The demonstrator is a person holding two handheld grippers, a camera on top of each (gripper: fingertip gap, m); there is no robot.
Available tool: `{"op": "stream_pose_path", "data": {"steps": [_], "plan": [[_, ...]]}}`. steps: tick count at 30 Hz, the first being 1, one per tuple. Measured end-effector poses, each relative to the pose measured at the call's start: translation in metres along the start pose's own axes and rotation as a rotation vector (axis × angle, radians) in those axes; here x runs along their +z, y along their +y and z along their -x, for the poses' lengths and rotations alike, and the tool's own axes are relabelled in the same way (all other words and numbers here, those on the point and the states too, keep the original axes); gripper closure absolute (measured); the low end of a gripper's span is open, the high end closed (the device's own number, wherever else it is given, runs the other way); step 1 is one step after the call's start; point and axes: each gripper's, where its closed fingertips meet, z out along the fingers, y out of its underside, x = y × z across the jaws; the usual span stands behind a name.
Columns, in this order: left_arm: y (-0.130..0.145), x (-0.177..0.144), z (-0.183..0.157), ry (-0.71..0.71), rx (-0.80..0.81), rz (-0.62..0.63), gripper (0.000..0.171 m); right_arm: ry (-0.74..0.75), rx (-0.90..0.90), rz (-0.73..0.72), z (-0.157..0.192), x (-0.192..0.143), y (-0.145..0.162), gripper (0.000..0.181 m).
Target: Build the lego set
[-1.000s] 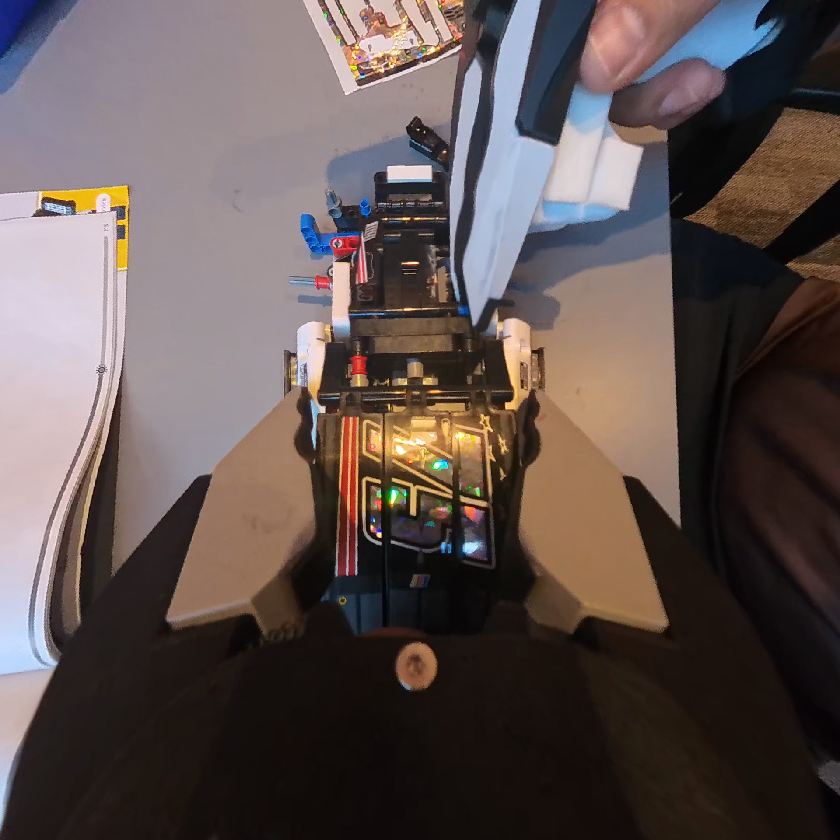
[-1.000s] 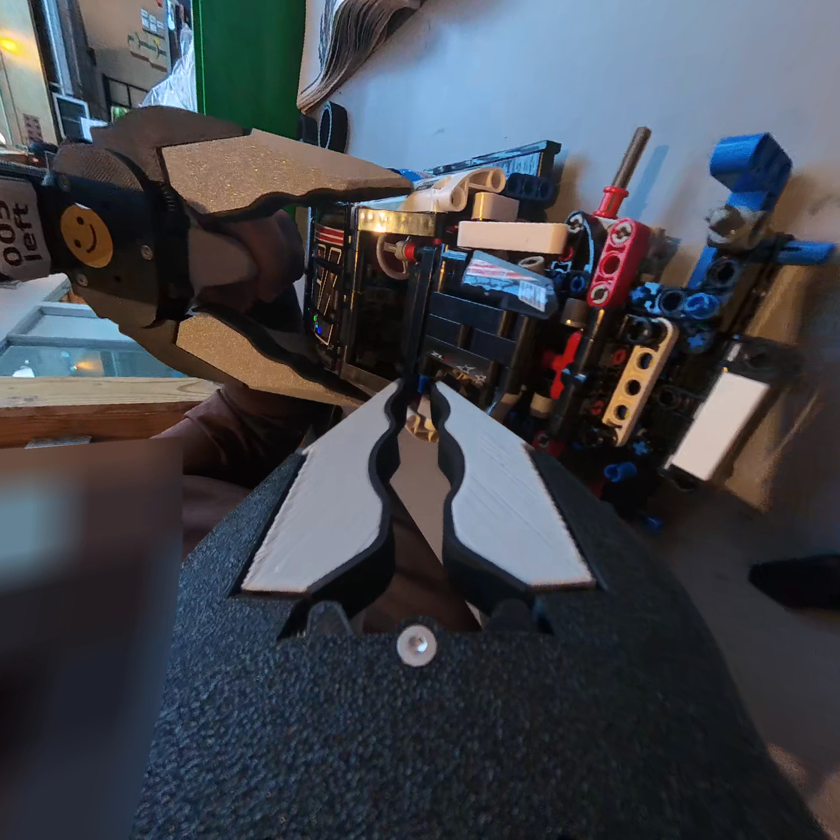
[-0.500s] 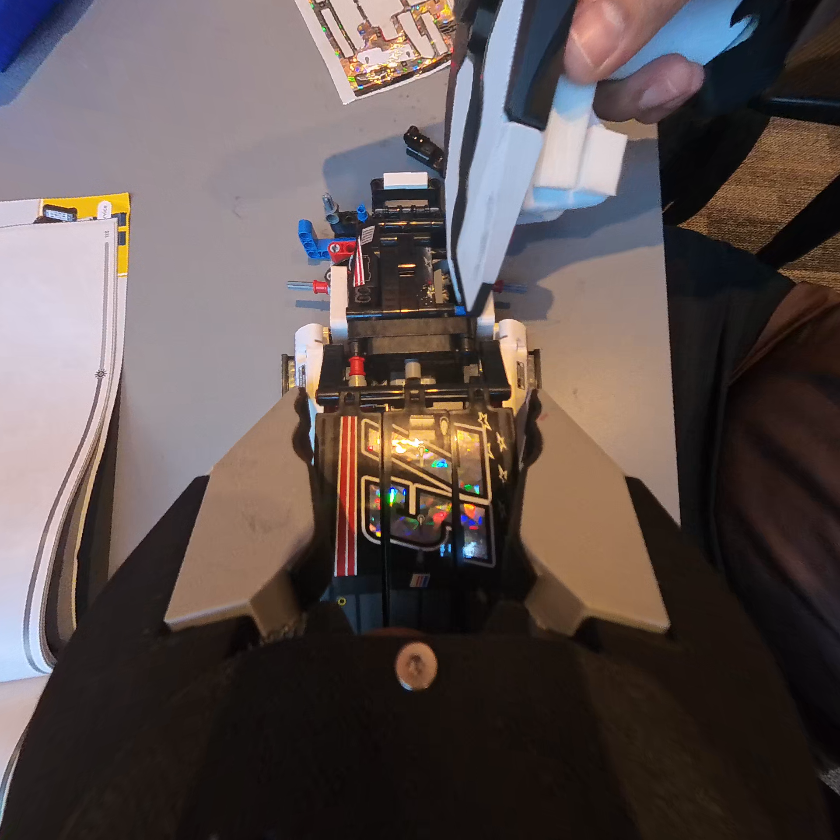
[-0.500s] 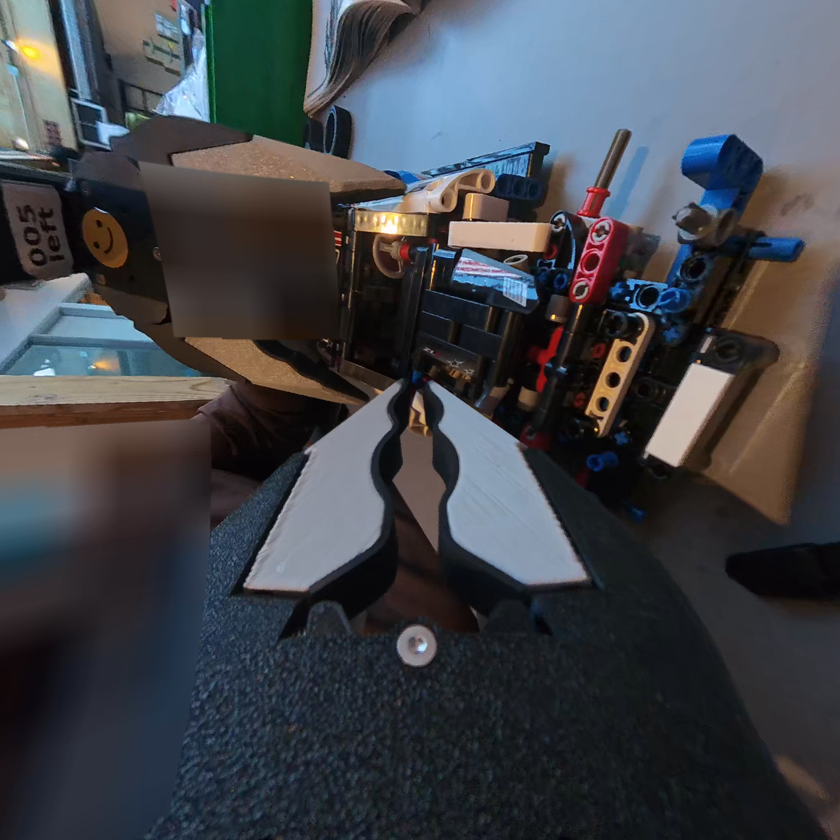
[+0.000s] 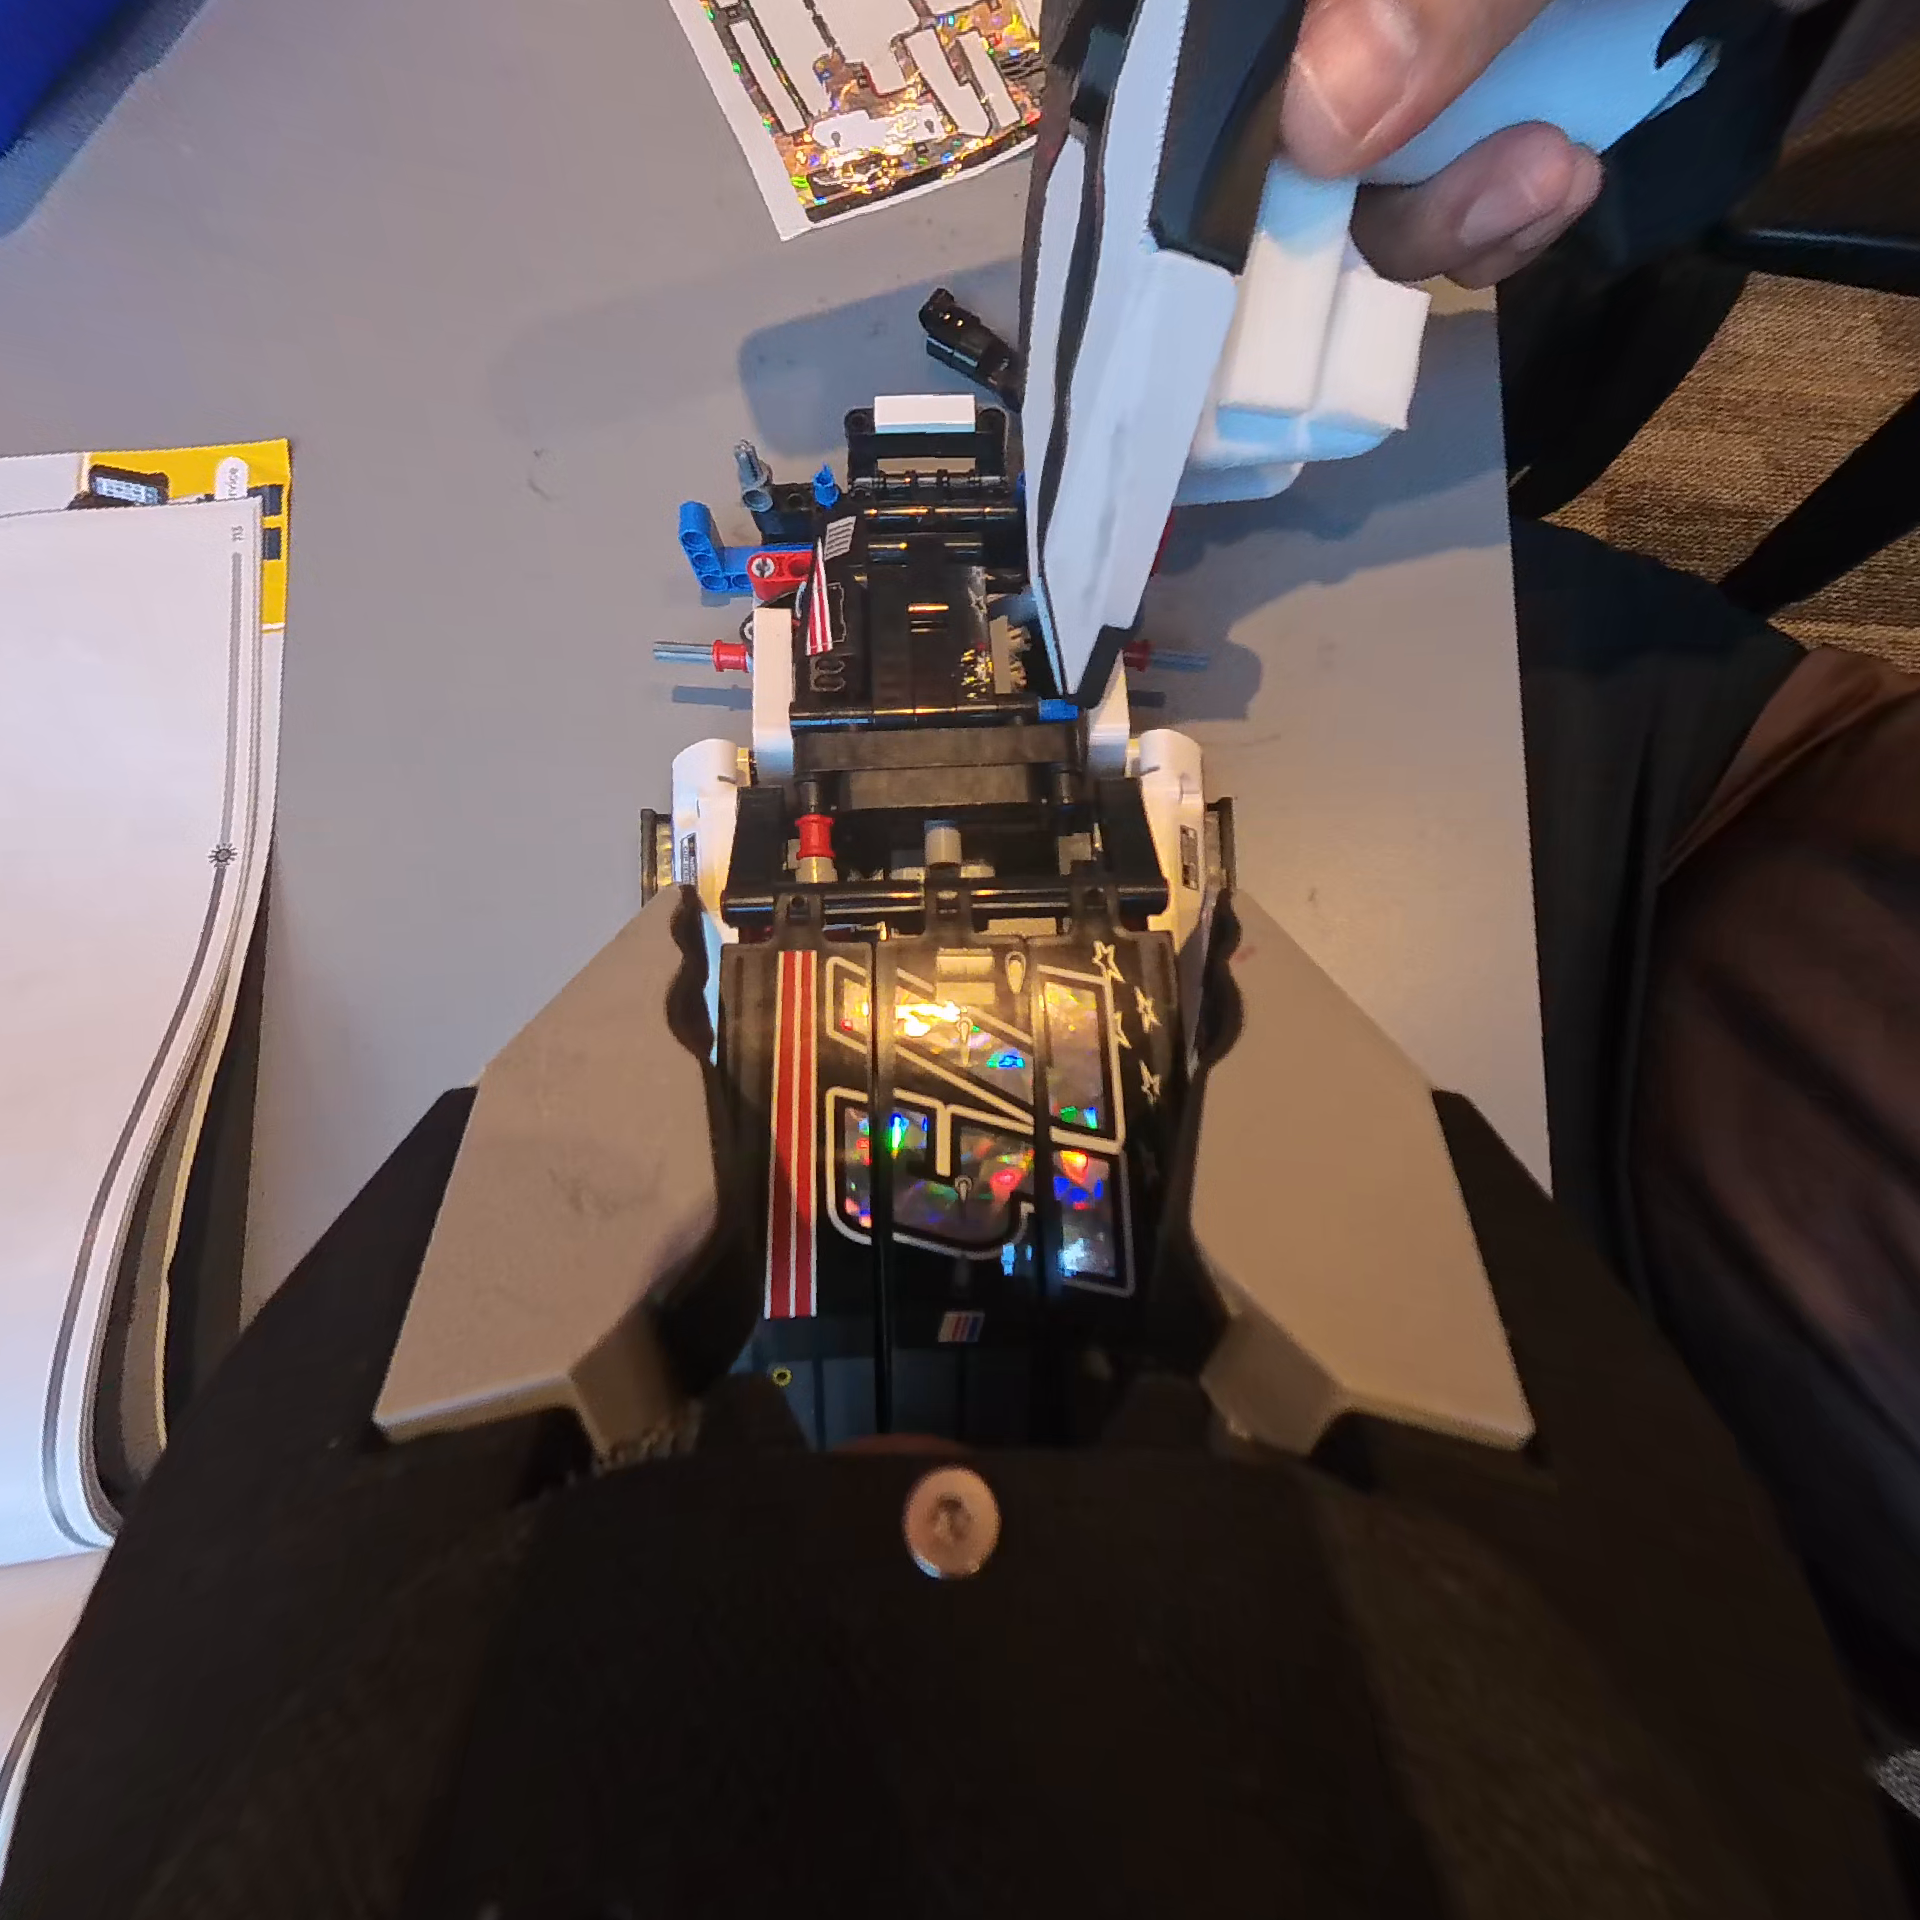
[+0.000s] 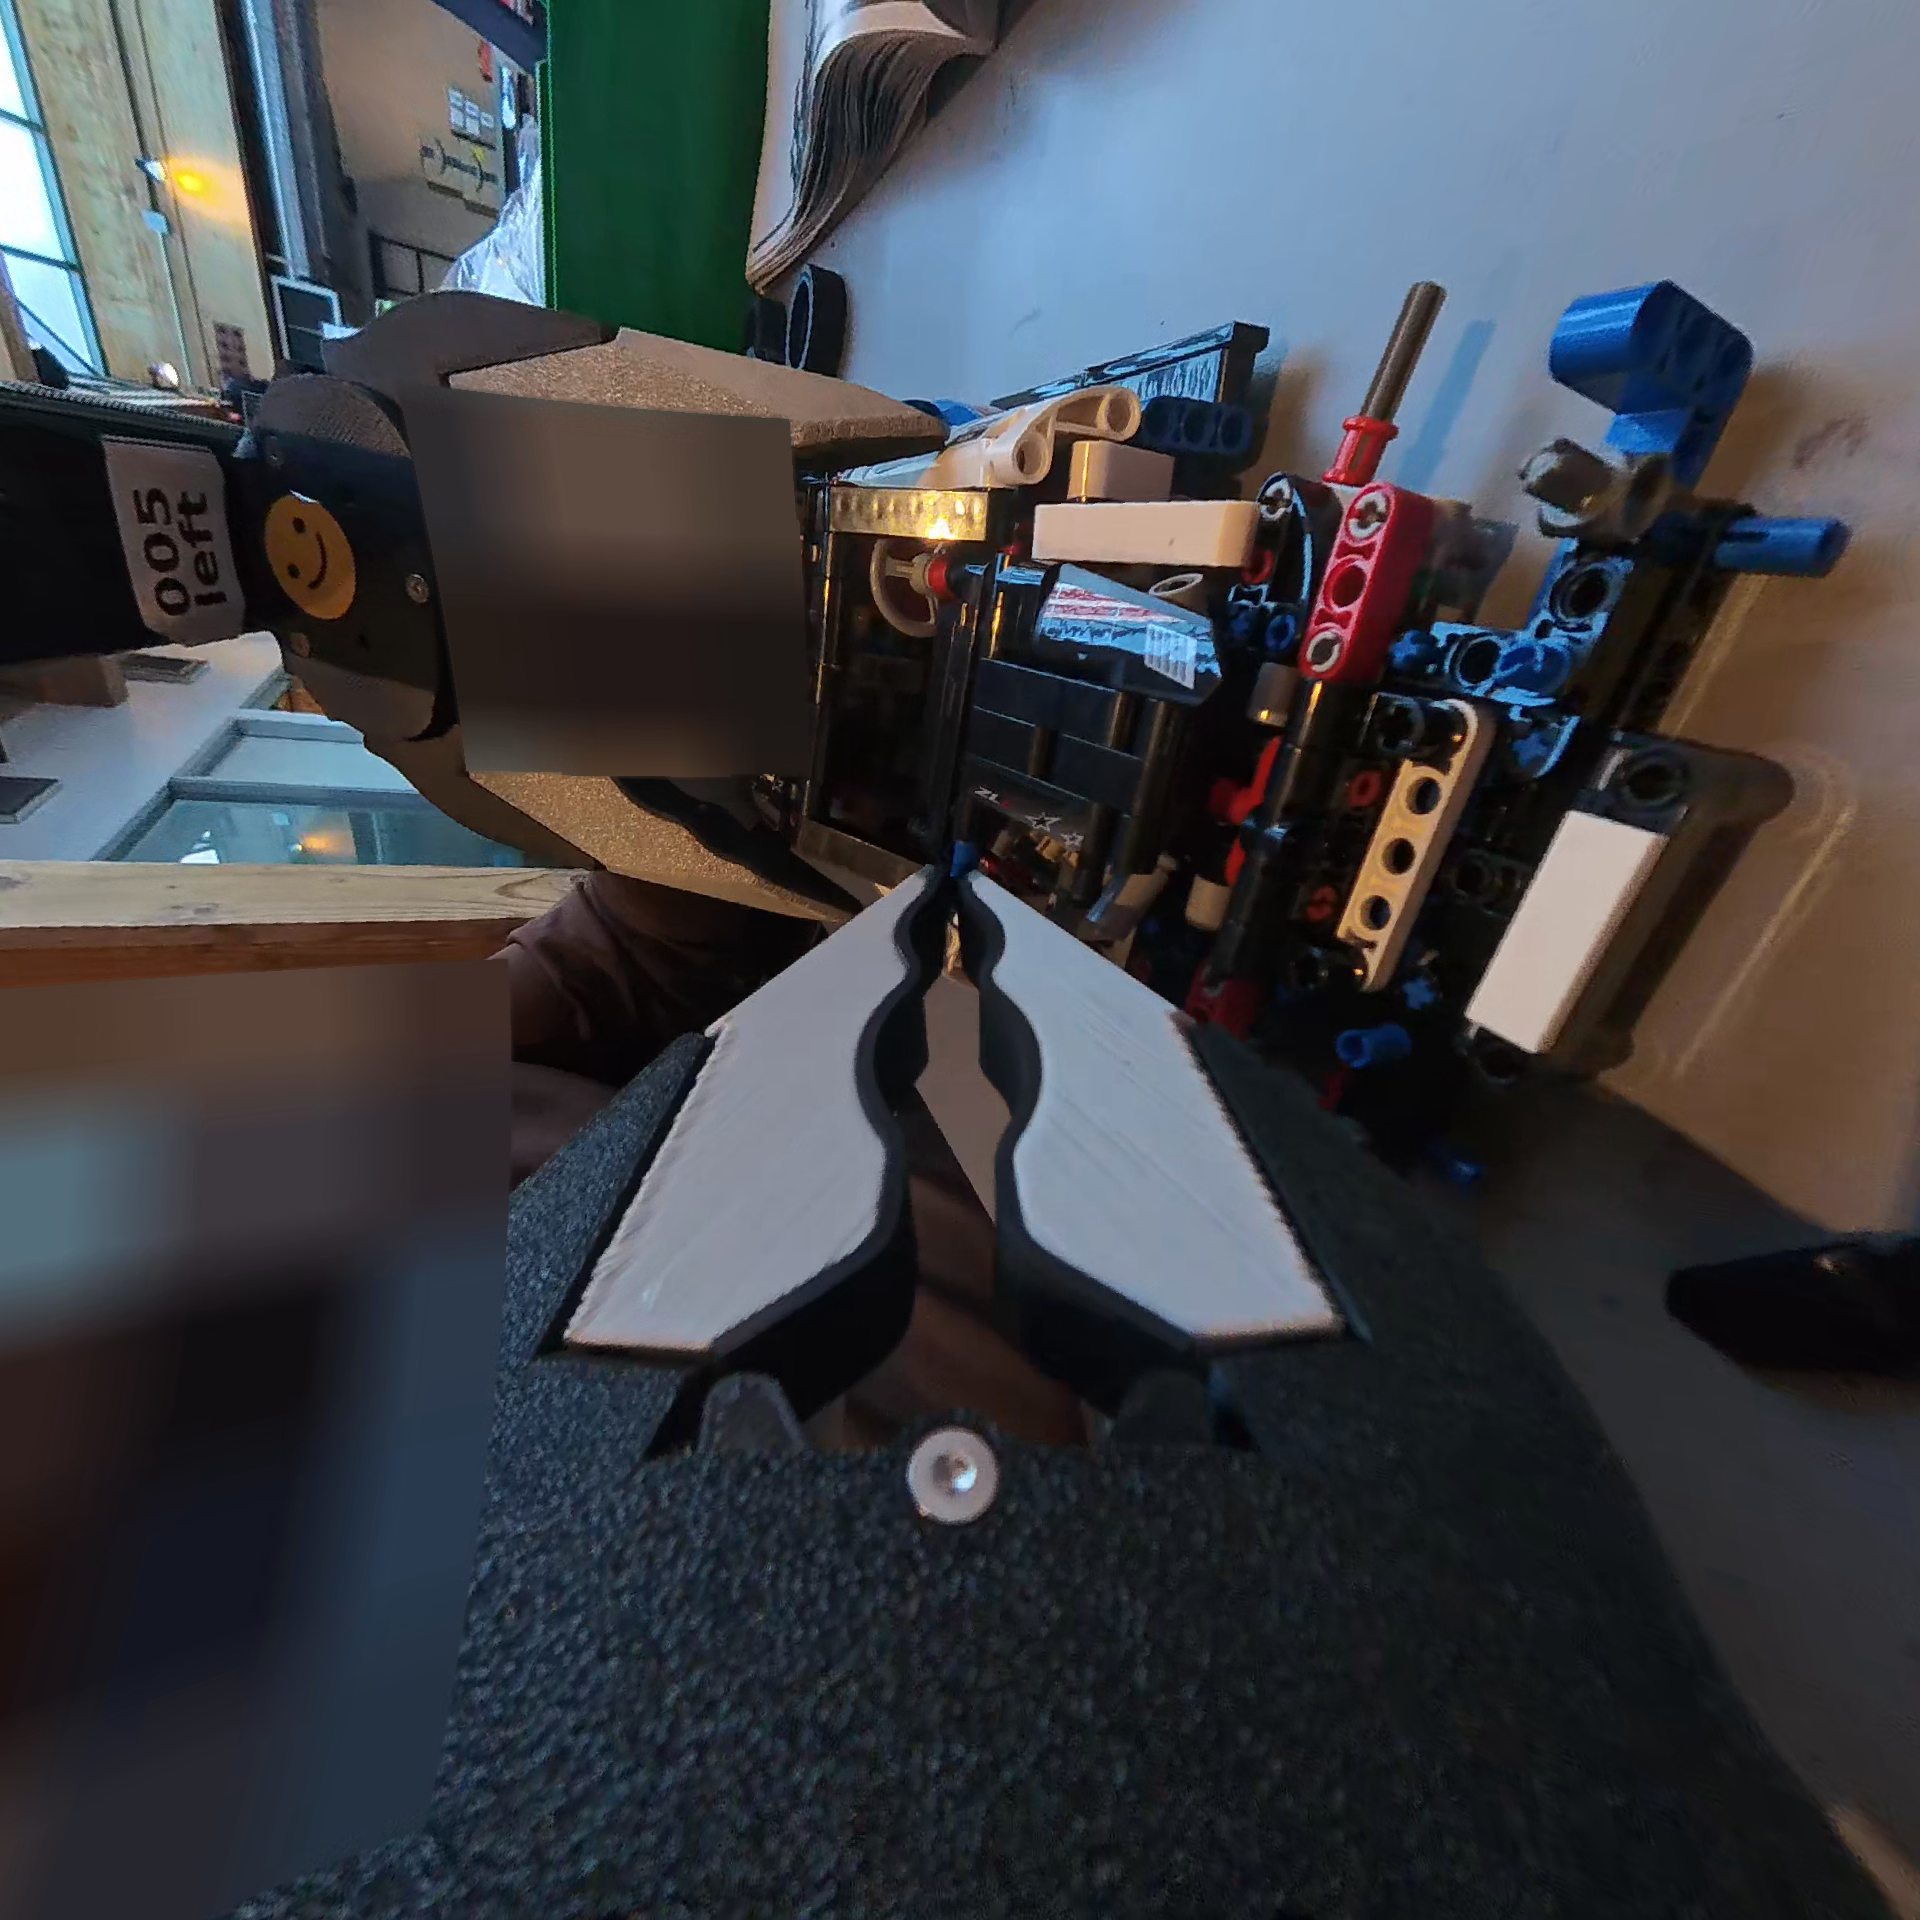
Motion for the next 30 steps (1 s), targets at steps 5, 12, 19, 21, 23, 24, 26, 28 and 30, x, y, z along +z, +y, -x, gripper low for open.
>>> {"op": "stream_pose_path", "data": {"steps": [5,12,19,21,23,24,26,28,30], "plan": [[0.0,-0.0001,-0.0002,0.003,0.001,-0.002,0.078,0.007,0.004,-0.001,0.0,-0.0006,-0.0004,0.17],[0.0001,-0.0002,-0.0003,0.005,0.0,-0.003,0.077,0.017,0.005,0.006,-0.0005,0.0033,0.0001,0.172],[0.0001,-0.0001,-0.0003,0.007,0.001,-0.004,0.077,0.018,0.012,0.008,-0.0019,0.0025,0.0002,0.176],[0.0002,-0.0001,-0.0004,0.007,0.001,-0.004,0.077,0.014,0.015,0.009,-0.0019,0.0032,-0.0001,0.176],[0.0002,-0.0001,-0.0004,0.006,0.001,-0.003,0.077,0.009,0.013,0.008,-0.0019,0.0029,-0.0001,0.177],[0.0003,0.0,-0.0004,0.005,0.002,-0.002,0.077,0.005,0.008,0.006,-0.0019,0.0028,-0.0002,0.177],[0.0002,0.0003,-0.0007,0.004,0.007,-0.001,0.077,0.0,-0.012,0.009,-0.0014,0.0027,0.0002,0.178],[0.0006,0.0011,-0.0008,-0.006,0.017,0.007,0.078,0.012,-0.051,0.013,-0.0012,0.0034,-0.0002,0.179],[0.0009,0.0018,-0.0006,-0.014,0.024,0.015,0.078,0.016,-0.059,0.021,-0.0009,0.0039,-0.0002,0.179]]}}
